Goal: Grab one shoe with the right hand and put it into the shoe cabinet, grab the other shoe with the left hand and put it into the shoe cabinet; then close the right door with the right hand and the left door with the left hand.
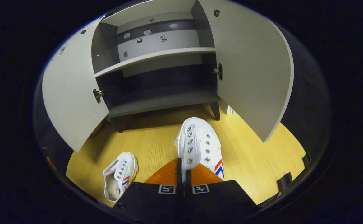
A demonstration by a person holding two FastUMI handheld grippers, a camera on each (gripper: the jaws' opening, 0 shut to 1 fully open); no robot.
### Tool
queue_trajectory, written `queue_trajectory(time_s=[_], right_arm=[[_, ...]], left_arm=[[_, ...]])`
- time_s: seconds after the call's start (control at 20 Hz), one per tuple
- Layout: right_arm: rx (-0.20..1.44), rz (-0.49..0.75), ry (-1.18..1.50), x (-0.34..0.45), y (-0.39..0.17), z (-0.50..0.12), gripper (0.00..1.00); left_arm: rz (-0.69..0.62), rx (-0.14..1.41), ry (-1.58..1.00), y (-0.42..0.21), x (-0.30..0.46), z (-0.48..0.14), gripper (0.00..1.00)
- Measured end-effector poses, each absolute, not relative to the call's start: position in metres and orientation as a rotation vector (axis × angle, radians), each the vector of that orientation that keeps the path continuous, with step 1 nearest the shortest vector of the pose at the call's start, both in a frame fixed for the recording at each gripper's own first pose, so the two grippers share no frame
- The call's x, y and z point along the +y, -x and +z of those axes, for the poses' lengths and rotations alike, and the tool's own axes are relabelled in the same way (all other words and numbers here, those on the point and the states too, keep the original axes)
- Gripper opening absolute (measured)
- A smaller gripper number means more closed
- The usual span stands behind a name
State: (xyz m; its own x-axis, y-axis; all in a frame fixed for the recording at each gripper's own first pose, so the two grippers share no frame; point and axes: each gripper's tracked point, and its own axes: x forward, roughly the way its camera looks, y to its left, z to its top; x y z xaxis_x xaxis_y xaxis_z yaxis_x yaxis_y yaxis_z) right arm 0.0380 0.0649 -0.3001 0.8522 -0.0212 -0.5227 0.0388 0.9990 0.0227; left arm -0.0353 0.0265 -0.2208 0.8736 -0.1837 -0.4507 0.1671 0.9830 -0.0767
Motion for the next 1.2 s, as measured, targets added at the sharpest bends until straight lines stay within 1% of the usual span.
queue_trajectory(time_s=[0.15,0.4,0.5,0.75,0.85,1.0,1.2], right_arm=[[0.479,-0.012,0.004,0.075,-0.052,-0.252,0.05],[0.358,0.034,0.061,0.099,-0.083,-0.169,0.05],[0.311,0.048,0.067,0.111,-0.102,-0.13,0.05],[0.208,0.062,0.133,0.126,-0.159,-0.06,0.05],[0.15,0.065,0.121,0.13,-0.183,-0.031,0.05],[0.11,0.062,0.146,0.13,-0.219,-0.003,0.05],[0.109,0.077,0.208,0.13,-0.274,0.015,0.05]], left_arm=[[-0.194,0.412,-0.007,0.031,0.025,-0.205,0.95],[-0.22,0.341,0.047,0.029,0.022,-0.18,0.95],[-0.224,0.328,0.05,0.027,0.025,-0.176,0.95],[-0.214,0.316,0.034,0.026,0.04,-0.17,0.95],[-0.198,0.313,0.036,0.025,0.047,-0.164,0.95],[-0.161,0.291,0.0,0.019,0.059,-0.153,0.95],[-0.114,0.288,0.052,0.01,0.073,-0.146,0.95]])
